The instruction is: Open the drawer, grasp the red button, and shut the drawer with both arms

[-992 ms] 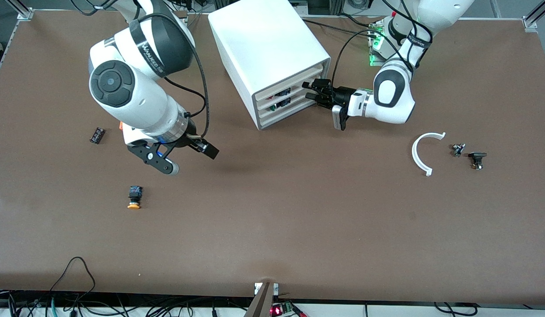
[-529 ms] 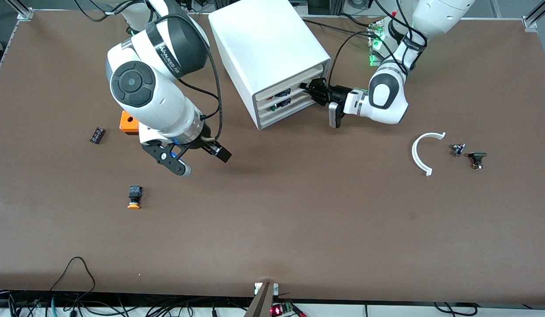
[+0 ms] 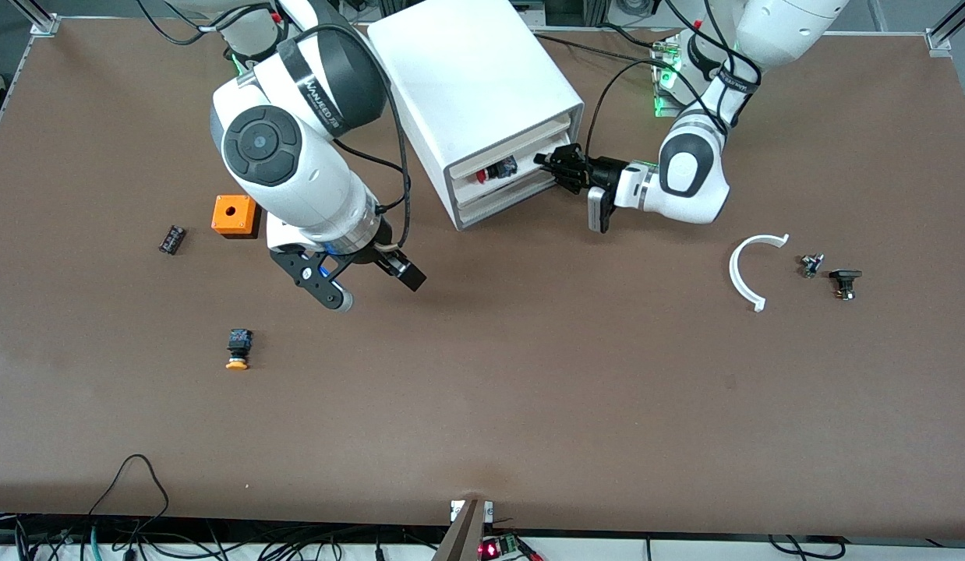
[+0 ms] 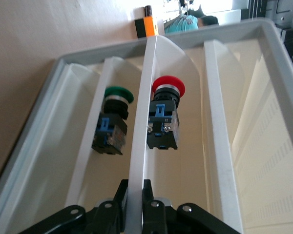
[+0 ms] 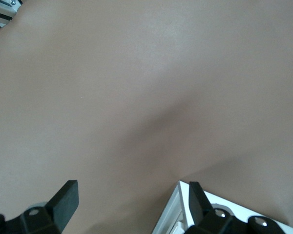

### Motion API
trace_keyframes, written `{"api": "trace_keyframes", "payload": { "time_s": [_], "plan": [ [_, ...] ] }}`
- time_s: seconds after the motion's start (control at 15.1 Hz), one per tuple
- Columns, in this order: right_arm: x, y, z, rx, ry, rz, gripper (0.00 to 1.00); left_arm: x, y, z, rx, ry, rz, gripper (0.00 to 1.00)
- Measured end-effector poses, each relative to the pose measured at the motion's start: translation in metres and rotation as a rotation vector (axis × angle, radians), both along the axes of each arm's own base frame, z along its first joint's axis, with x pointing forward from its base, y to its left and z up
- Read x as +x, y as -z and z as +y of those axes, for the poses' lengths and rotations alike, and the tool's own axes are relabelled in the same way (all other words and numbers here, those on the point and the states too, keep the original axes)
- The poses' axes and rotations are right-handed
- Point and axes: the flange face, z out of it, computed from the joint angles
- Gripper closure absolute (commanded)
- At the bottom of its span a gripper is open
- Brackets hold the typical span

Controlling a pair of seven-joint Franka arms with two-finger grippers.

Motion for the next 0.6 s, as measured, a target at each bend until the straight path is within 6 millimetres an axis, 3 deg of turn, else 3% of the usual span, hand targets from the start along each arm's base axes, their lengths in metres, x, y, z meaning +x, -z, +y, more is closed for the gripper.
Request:
{"api": "trace_keyframes", "payload": {
  "time_s": [0.4, 0.6],
  "plan": [
    [-0.018, 0.011, 0.044, 0.014, 0.078, -0.005, 0.0, 0.064, -0.001, 0.042, 0.026, -0.023, -0.045, 1.0],
    [-0.031, 0.022, 0.07, 0.018, 0.119, -0.001, 0.0, 0.091, -0.004, 0.054, 0.044, -0.02, -0.047, 1.0]
  ]
}}
